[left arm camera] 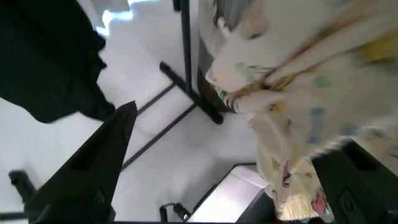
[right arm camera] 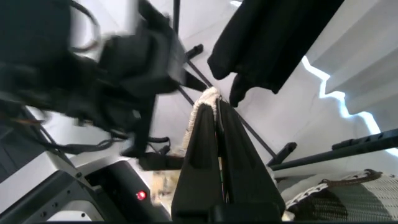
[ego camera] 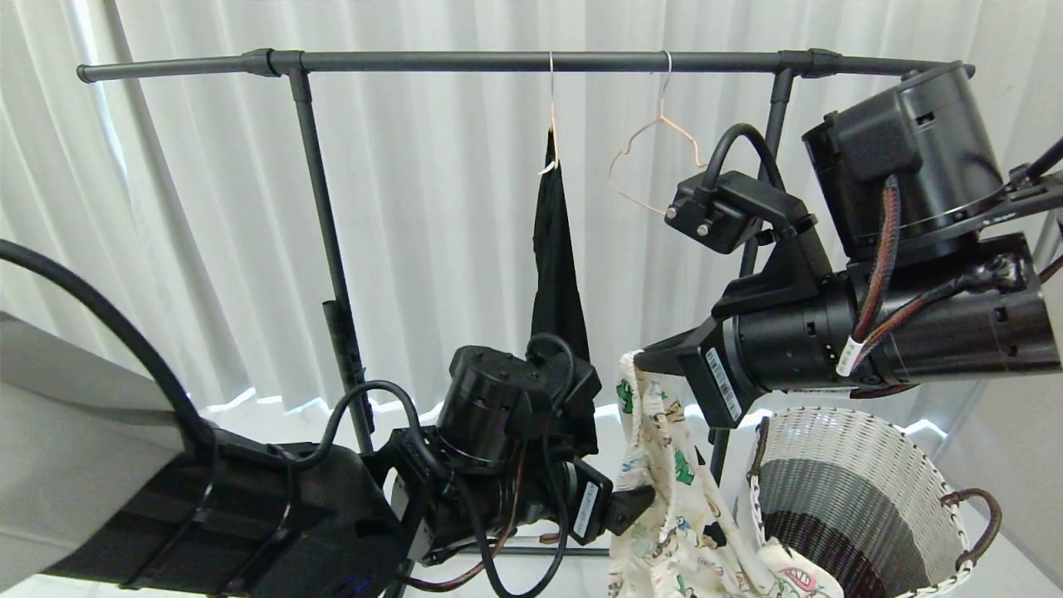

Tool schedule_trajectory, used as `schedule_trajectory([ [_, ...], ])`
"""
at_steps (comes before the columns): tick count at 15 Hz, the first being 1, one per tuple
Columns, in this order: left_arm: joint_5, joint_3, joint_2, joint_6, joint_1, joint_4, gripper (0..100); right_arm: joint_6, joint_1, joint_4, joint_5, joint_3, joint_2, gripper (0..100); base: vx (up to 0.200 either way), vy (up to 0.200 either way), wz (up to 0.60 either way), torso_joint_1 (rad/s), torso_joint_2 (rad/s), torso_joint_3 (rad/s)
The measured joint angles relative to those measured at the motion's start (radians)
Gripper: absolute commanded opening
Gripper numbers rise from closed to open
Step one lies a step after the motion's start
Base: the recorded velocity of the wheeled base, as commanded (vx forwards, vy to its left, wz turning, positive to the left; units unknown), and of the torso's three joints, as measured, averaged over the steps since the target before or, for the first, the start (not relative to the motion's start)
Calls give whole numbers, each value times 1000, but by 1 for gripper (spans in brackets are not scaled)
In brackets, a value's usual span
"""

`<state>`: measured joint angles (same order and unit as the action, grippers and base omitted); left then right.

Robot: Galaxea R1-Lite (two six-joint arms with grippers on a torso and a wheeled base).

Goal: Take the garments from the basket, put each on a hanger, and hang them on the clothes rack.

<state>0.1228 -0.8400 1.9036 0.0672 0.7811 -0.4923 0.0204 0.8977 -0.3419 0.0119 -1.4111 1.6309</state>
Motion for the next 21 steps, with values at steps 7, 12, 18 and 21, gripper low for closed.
schedule_trajectory([
  [7,-85,214,28,0,19,2,100,0,-42,0,1,0,-20,0,0,0,0,0,0,0],
  [12,-89,357,-91,1,22,0,100,-1,-66,-2,1,7,-21,0,0,0,0,0,0,0],
  [18,-152,426,-225,0,21,2,100,-8,-63,-6,0,31,-48,0,0,0,0,0,0,0],
  [21,-164,433,-256,11,16,3,100,-9,-61,-7,-1,57,-81,0,0,0,0,0,0,0],
])
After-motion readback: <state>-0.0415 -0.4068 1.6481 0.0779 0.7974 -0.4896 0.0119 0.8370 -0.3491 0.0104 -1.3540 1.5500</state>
